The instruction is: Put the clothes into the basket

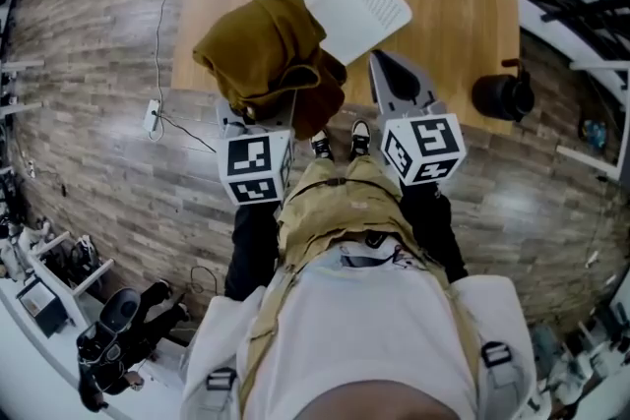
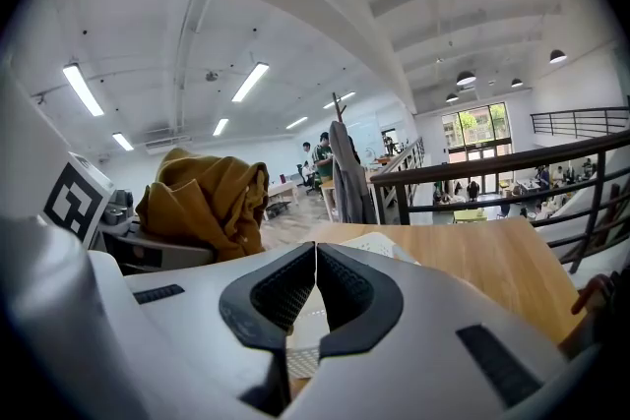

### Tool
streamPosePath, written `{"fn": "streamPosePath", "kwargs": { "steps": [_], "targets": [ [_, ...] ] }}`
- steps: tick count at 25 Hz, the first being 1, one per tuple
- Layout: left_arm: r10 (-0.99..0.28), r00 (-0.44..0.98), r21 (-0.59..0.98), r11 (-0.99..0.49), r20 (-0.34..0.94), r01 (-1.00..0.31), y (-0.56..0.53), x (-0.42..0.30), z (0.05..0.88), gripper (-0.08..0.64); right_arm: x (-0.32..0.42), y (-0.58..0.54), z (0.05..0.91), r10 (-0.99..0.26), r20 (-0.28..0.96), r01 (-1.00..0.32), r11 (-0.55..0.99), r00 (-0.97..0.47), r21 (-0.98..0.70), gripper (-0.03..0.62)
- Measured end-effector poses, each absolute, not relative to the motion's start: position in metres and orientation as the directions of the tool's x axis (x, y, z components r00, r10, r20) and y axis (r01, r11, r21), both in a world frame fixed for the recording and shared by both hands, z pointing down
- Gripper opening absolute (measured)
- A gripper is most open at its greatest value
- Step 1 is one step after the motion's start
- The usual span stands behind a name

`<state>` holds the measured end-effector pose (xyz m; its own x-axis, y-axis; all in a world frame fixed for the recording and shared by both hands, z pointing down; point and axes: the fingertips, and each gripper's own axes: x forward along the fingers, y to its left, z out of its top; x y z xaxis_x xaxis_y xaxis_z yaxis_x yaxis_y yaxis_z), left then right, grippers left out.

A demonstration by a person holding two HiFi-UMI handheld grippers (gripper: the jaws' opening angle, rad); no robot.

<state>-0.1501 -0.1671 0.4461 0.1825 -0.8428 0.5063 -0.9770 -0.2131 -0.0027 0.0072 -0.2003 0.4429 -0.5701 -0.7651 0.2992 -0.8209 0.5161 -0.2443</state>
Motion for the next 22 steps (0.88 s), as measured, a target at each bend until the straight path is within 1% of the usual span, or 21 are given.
{"fn": "streamPosePath", "kwargs": {
  "steps": [8, 15, 22],
  "targets": [
    [-0.832, 0.18, -0.012, -0.219, 0.525, -0.976, -0.191, -0.151, 0.457, 0.278, 0.01, -0.215, 0.467, -0.75, 0.355, -0.829, 0.493, -0.559, -0.264, 0.021],
    [-0.832, 0.158, -0.059, -0.222, 0.532, -0.973, -0.221, -0.154, 0.461, 0.278, 0.011, -0.238, 0.479, -0.734, 0.382, -0.828, 0.488, -0.561, -0.276, 0.021],
    [-0.792, 0.134, -0.154, -0.277, 0.595, -0.949, -0.251, -0.148, 0.488, 0.278, 0.015, -0.262, 0.5, -0.714, 0.428, -0.832, 0.475, -0.555, -0.286, 0.021]
  ]
}}
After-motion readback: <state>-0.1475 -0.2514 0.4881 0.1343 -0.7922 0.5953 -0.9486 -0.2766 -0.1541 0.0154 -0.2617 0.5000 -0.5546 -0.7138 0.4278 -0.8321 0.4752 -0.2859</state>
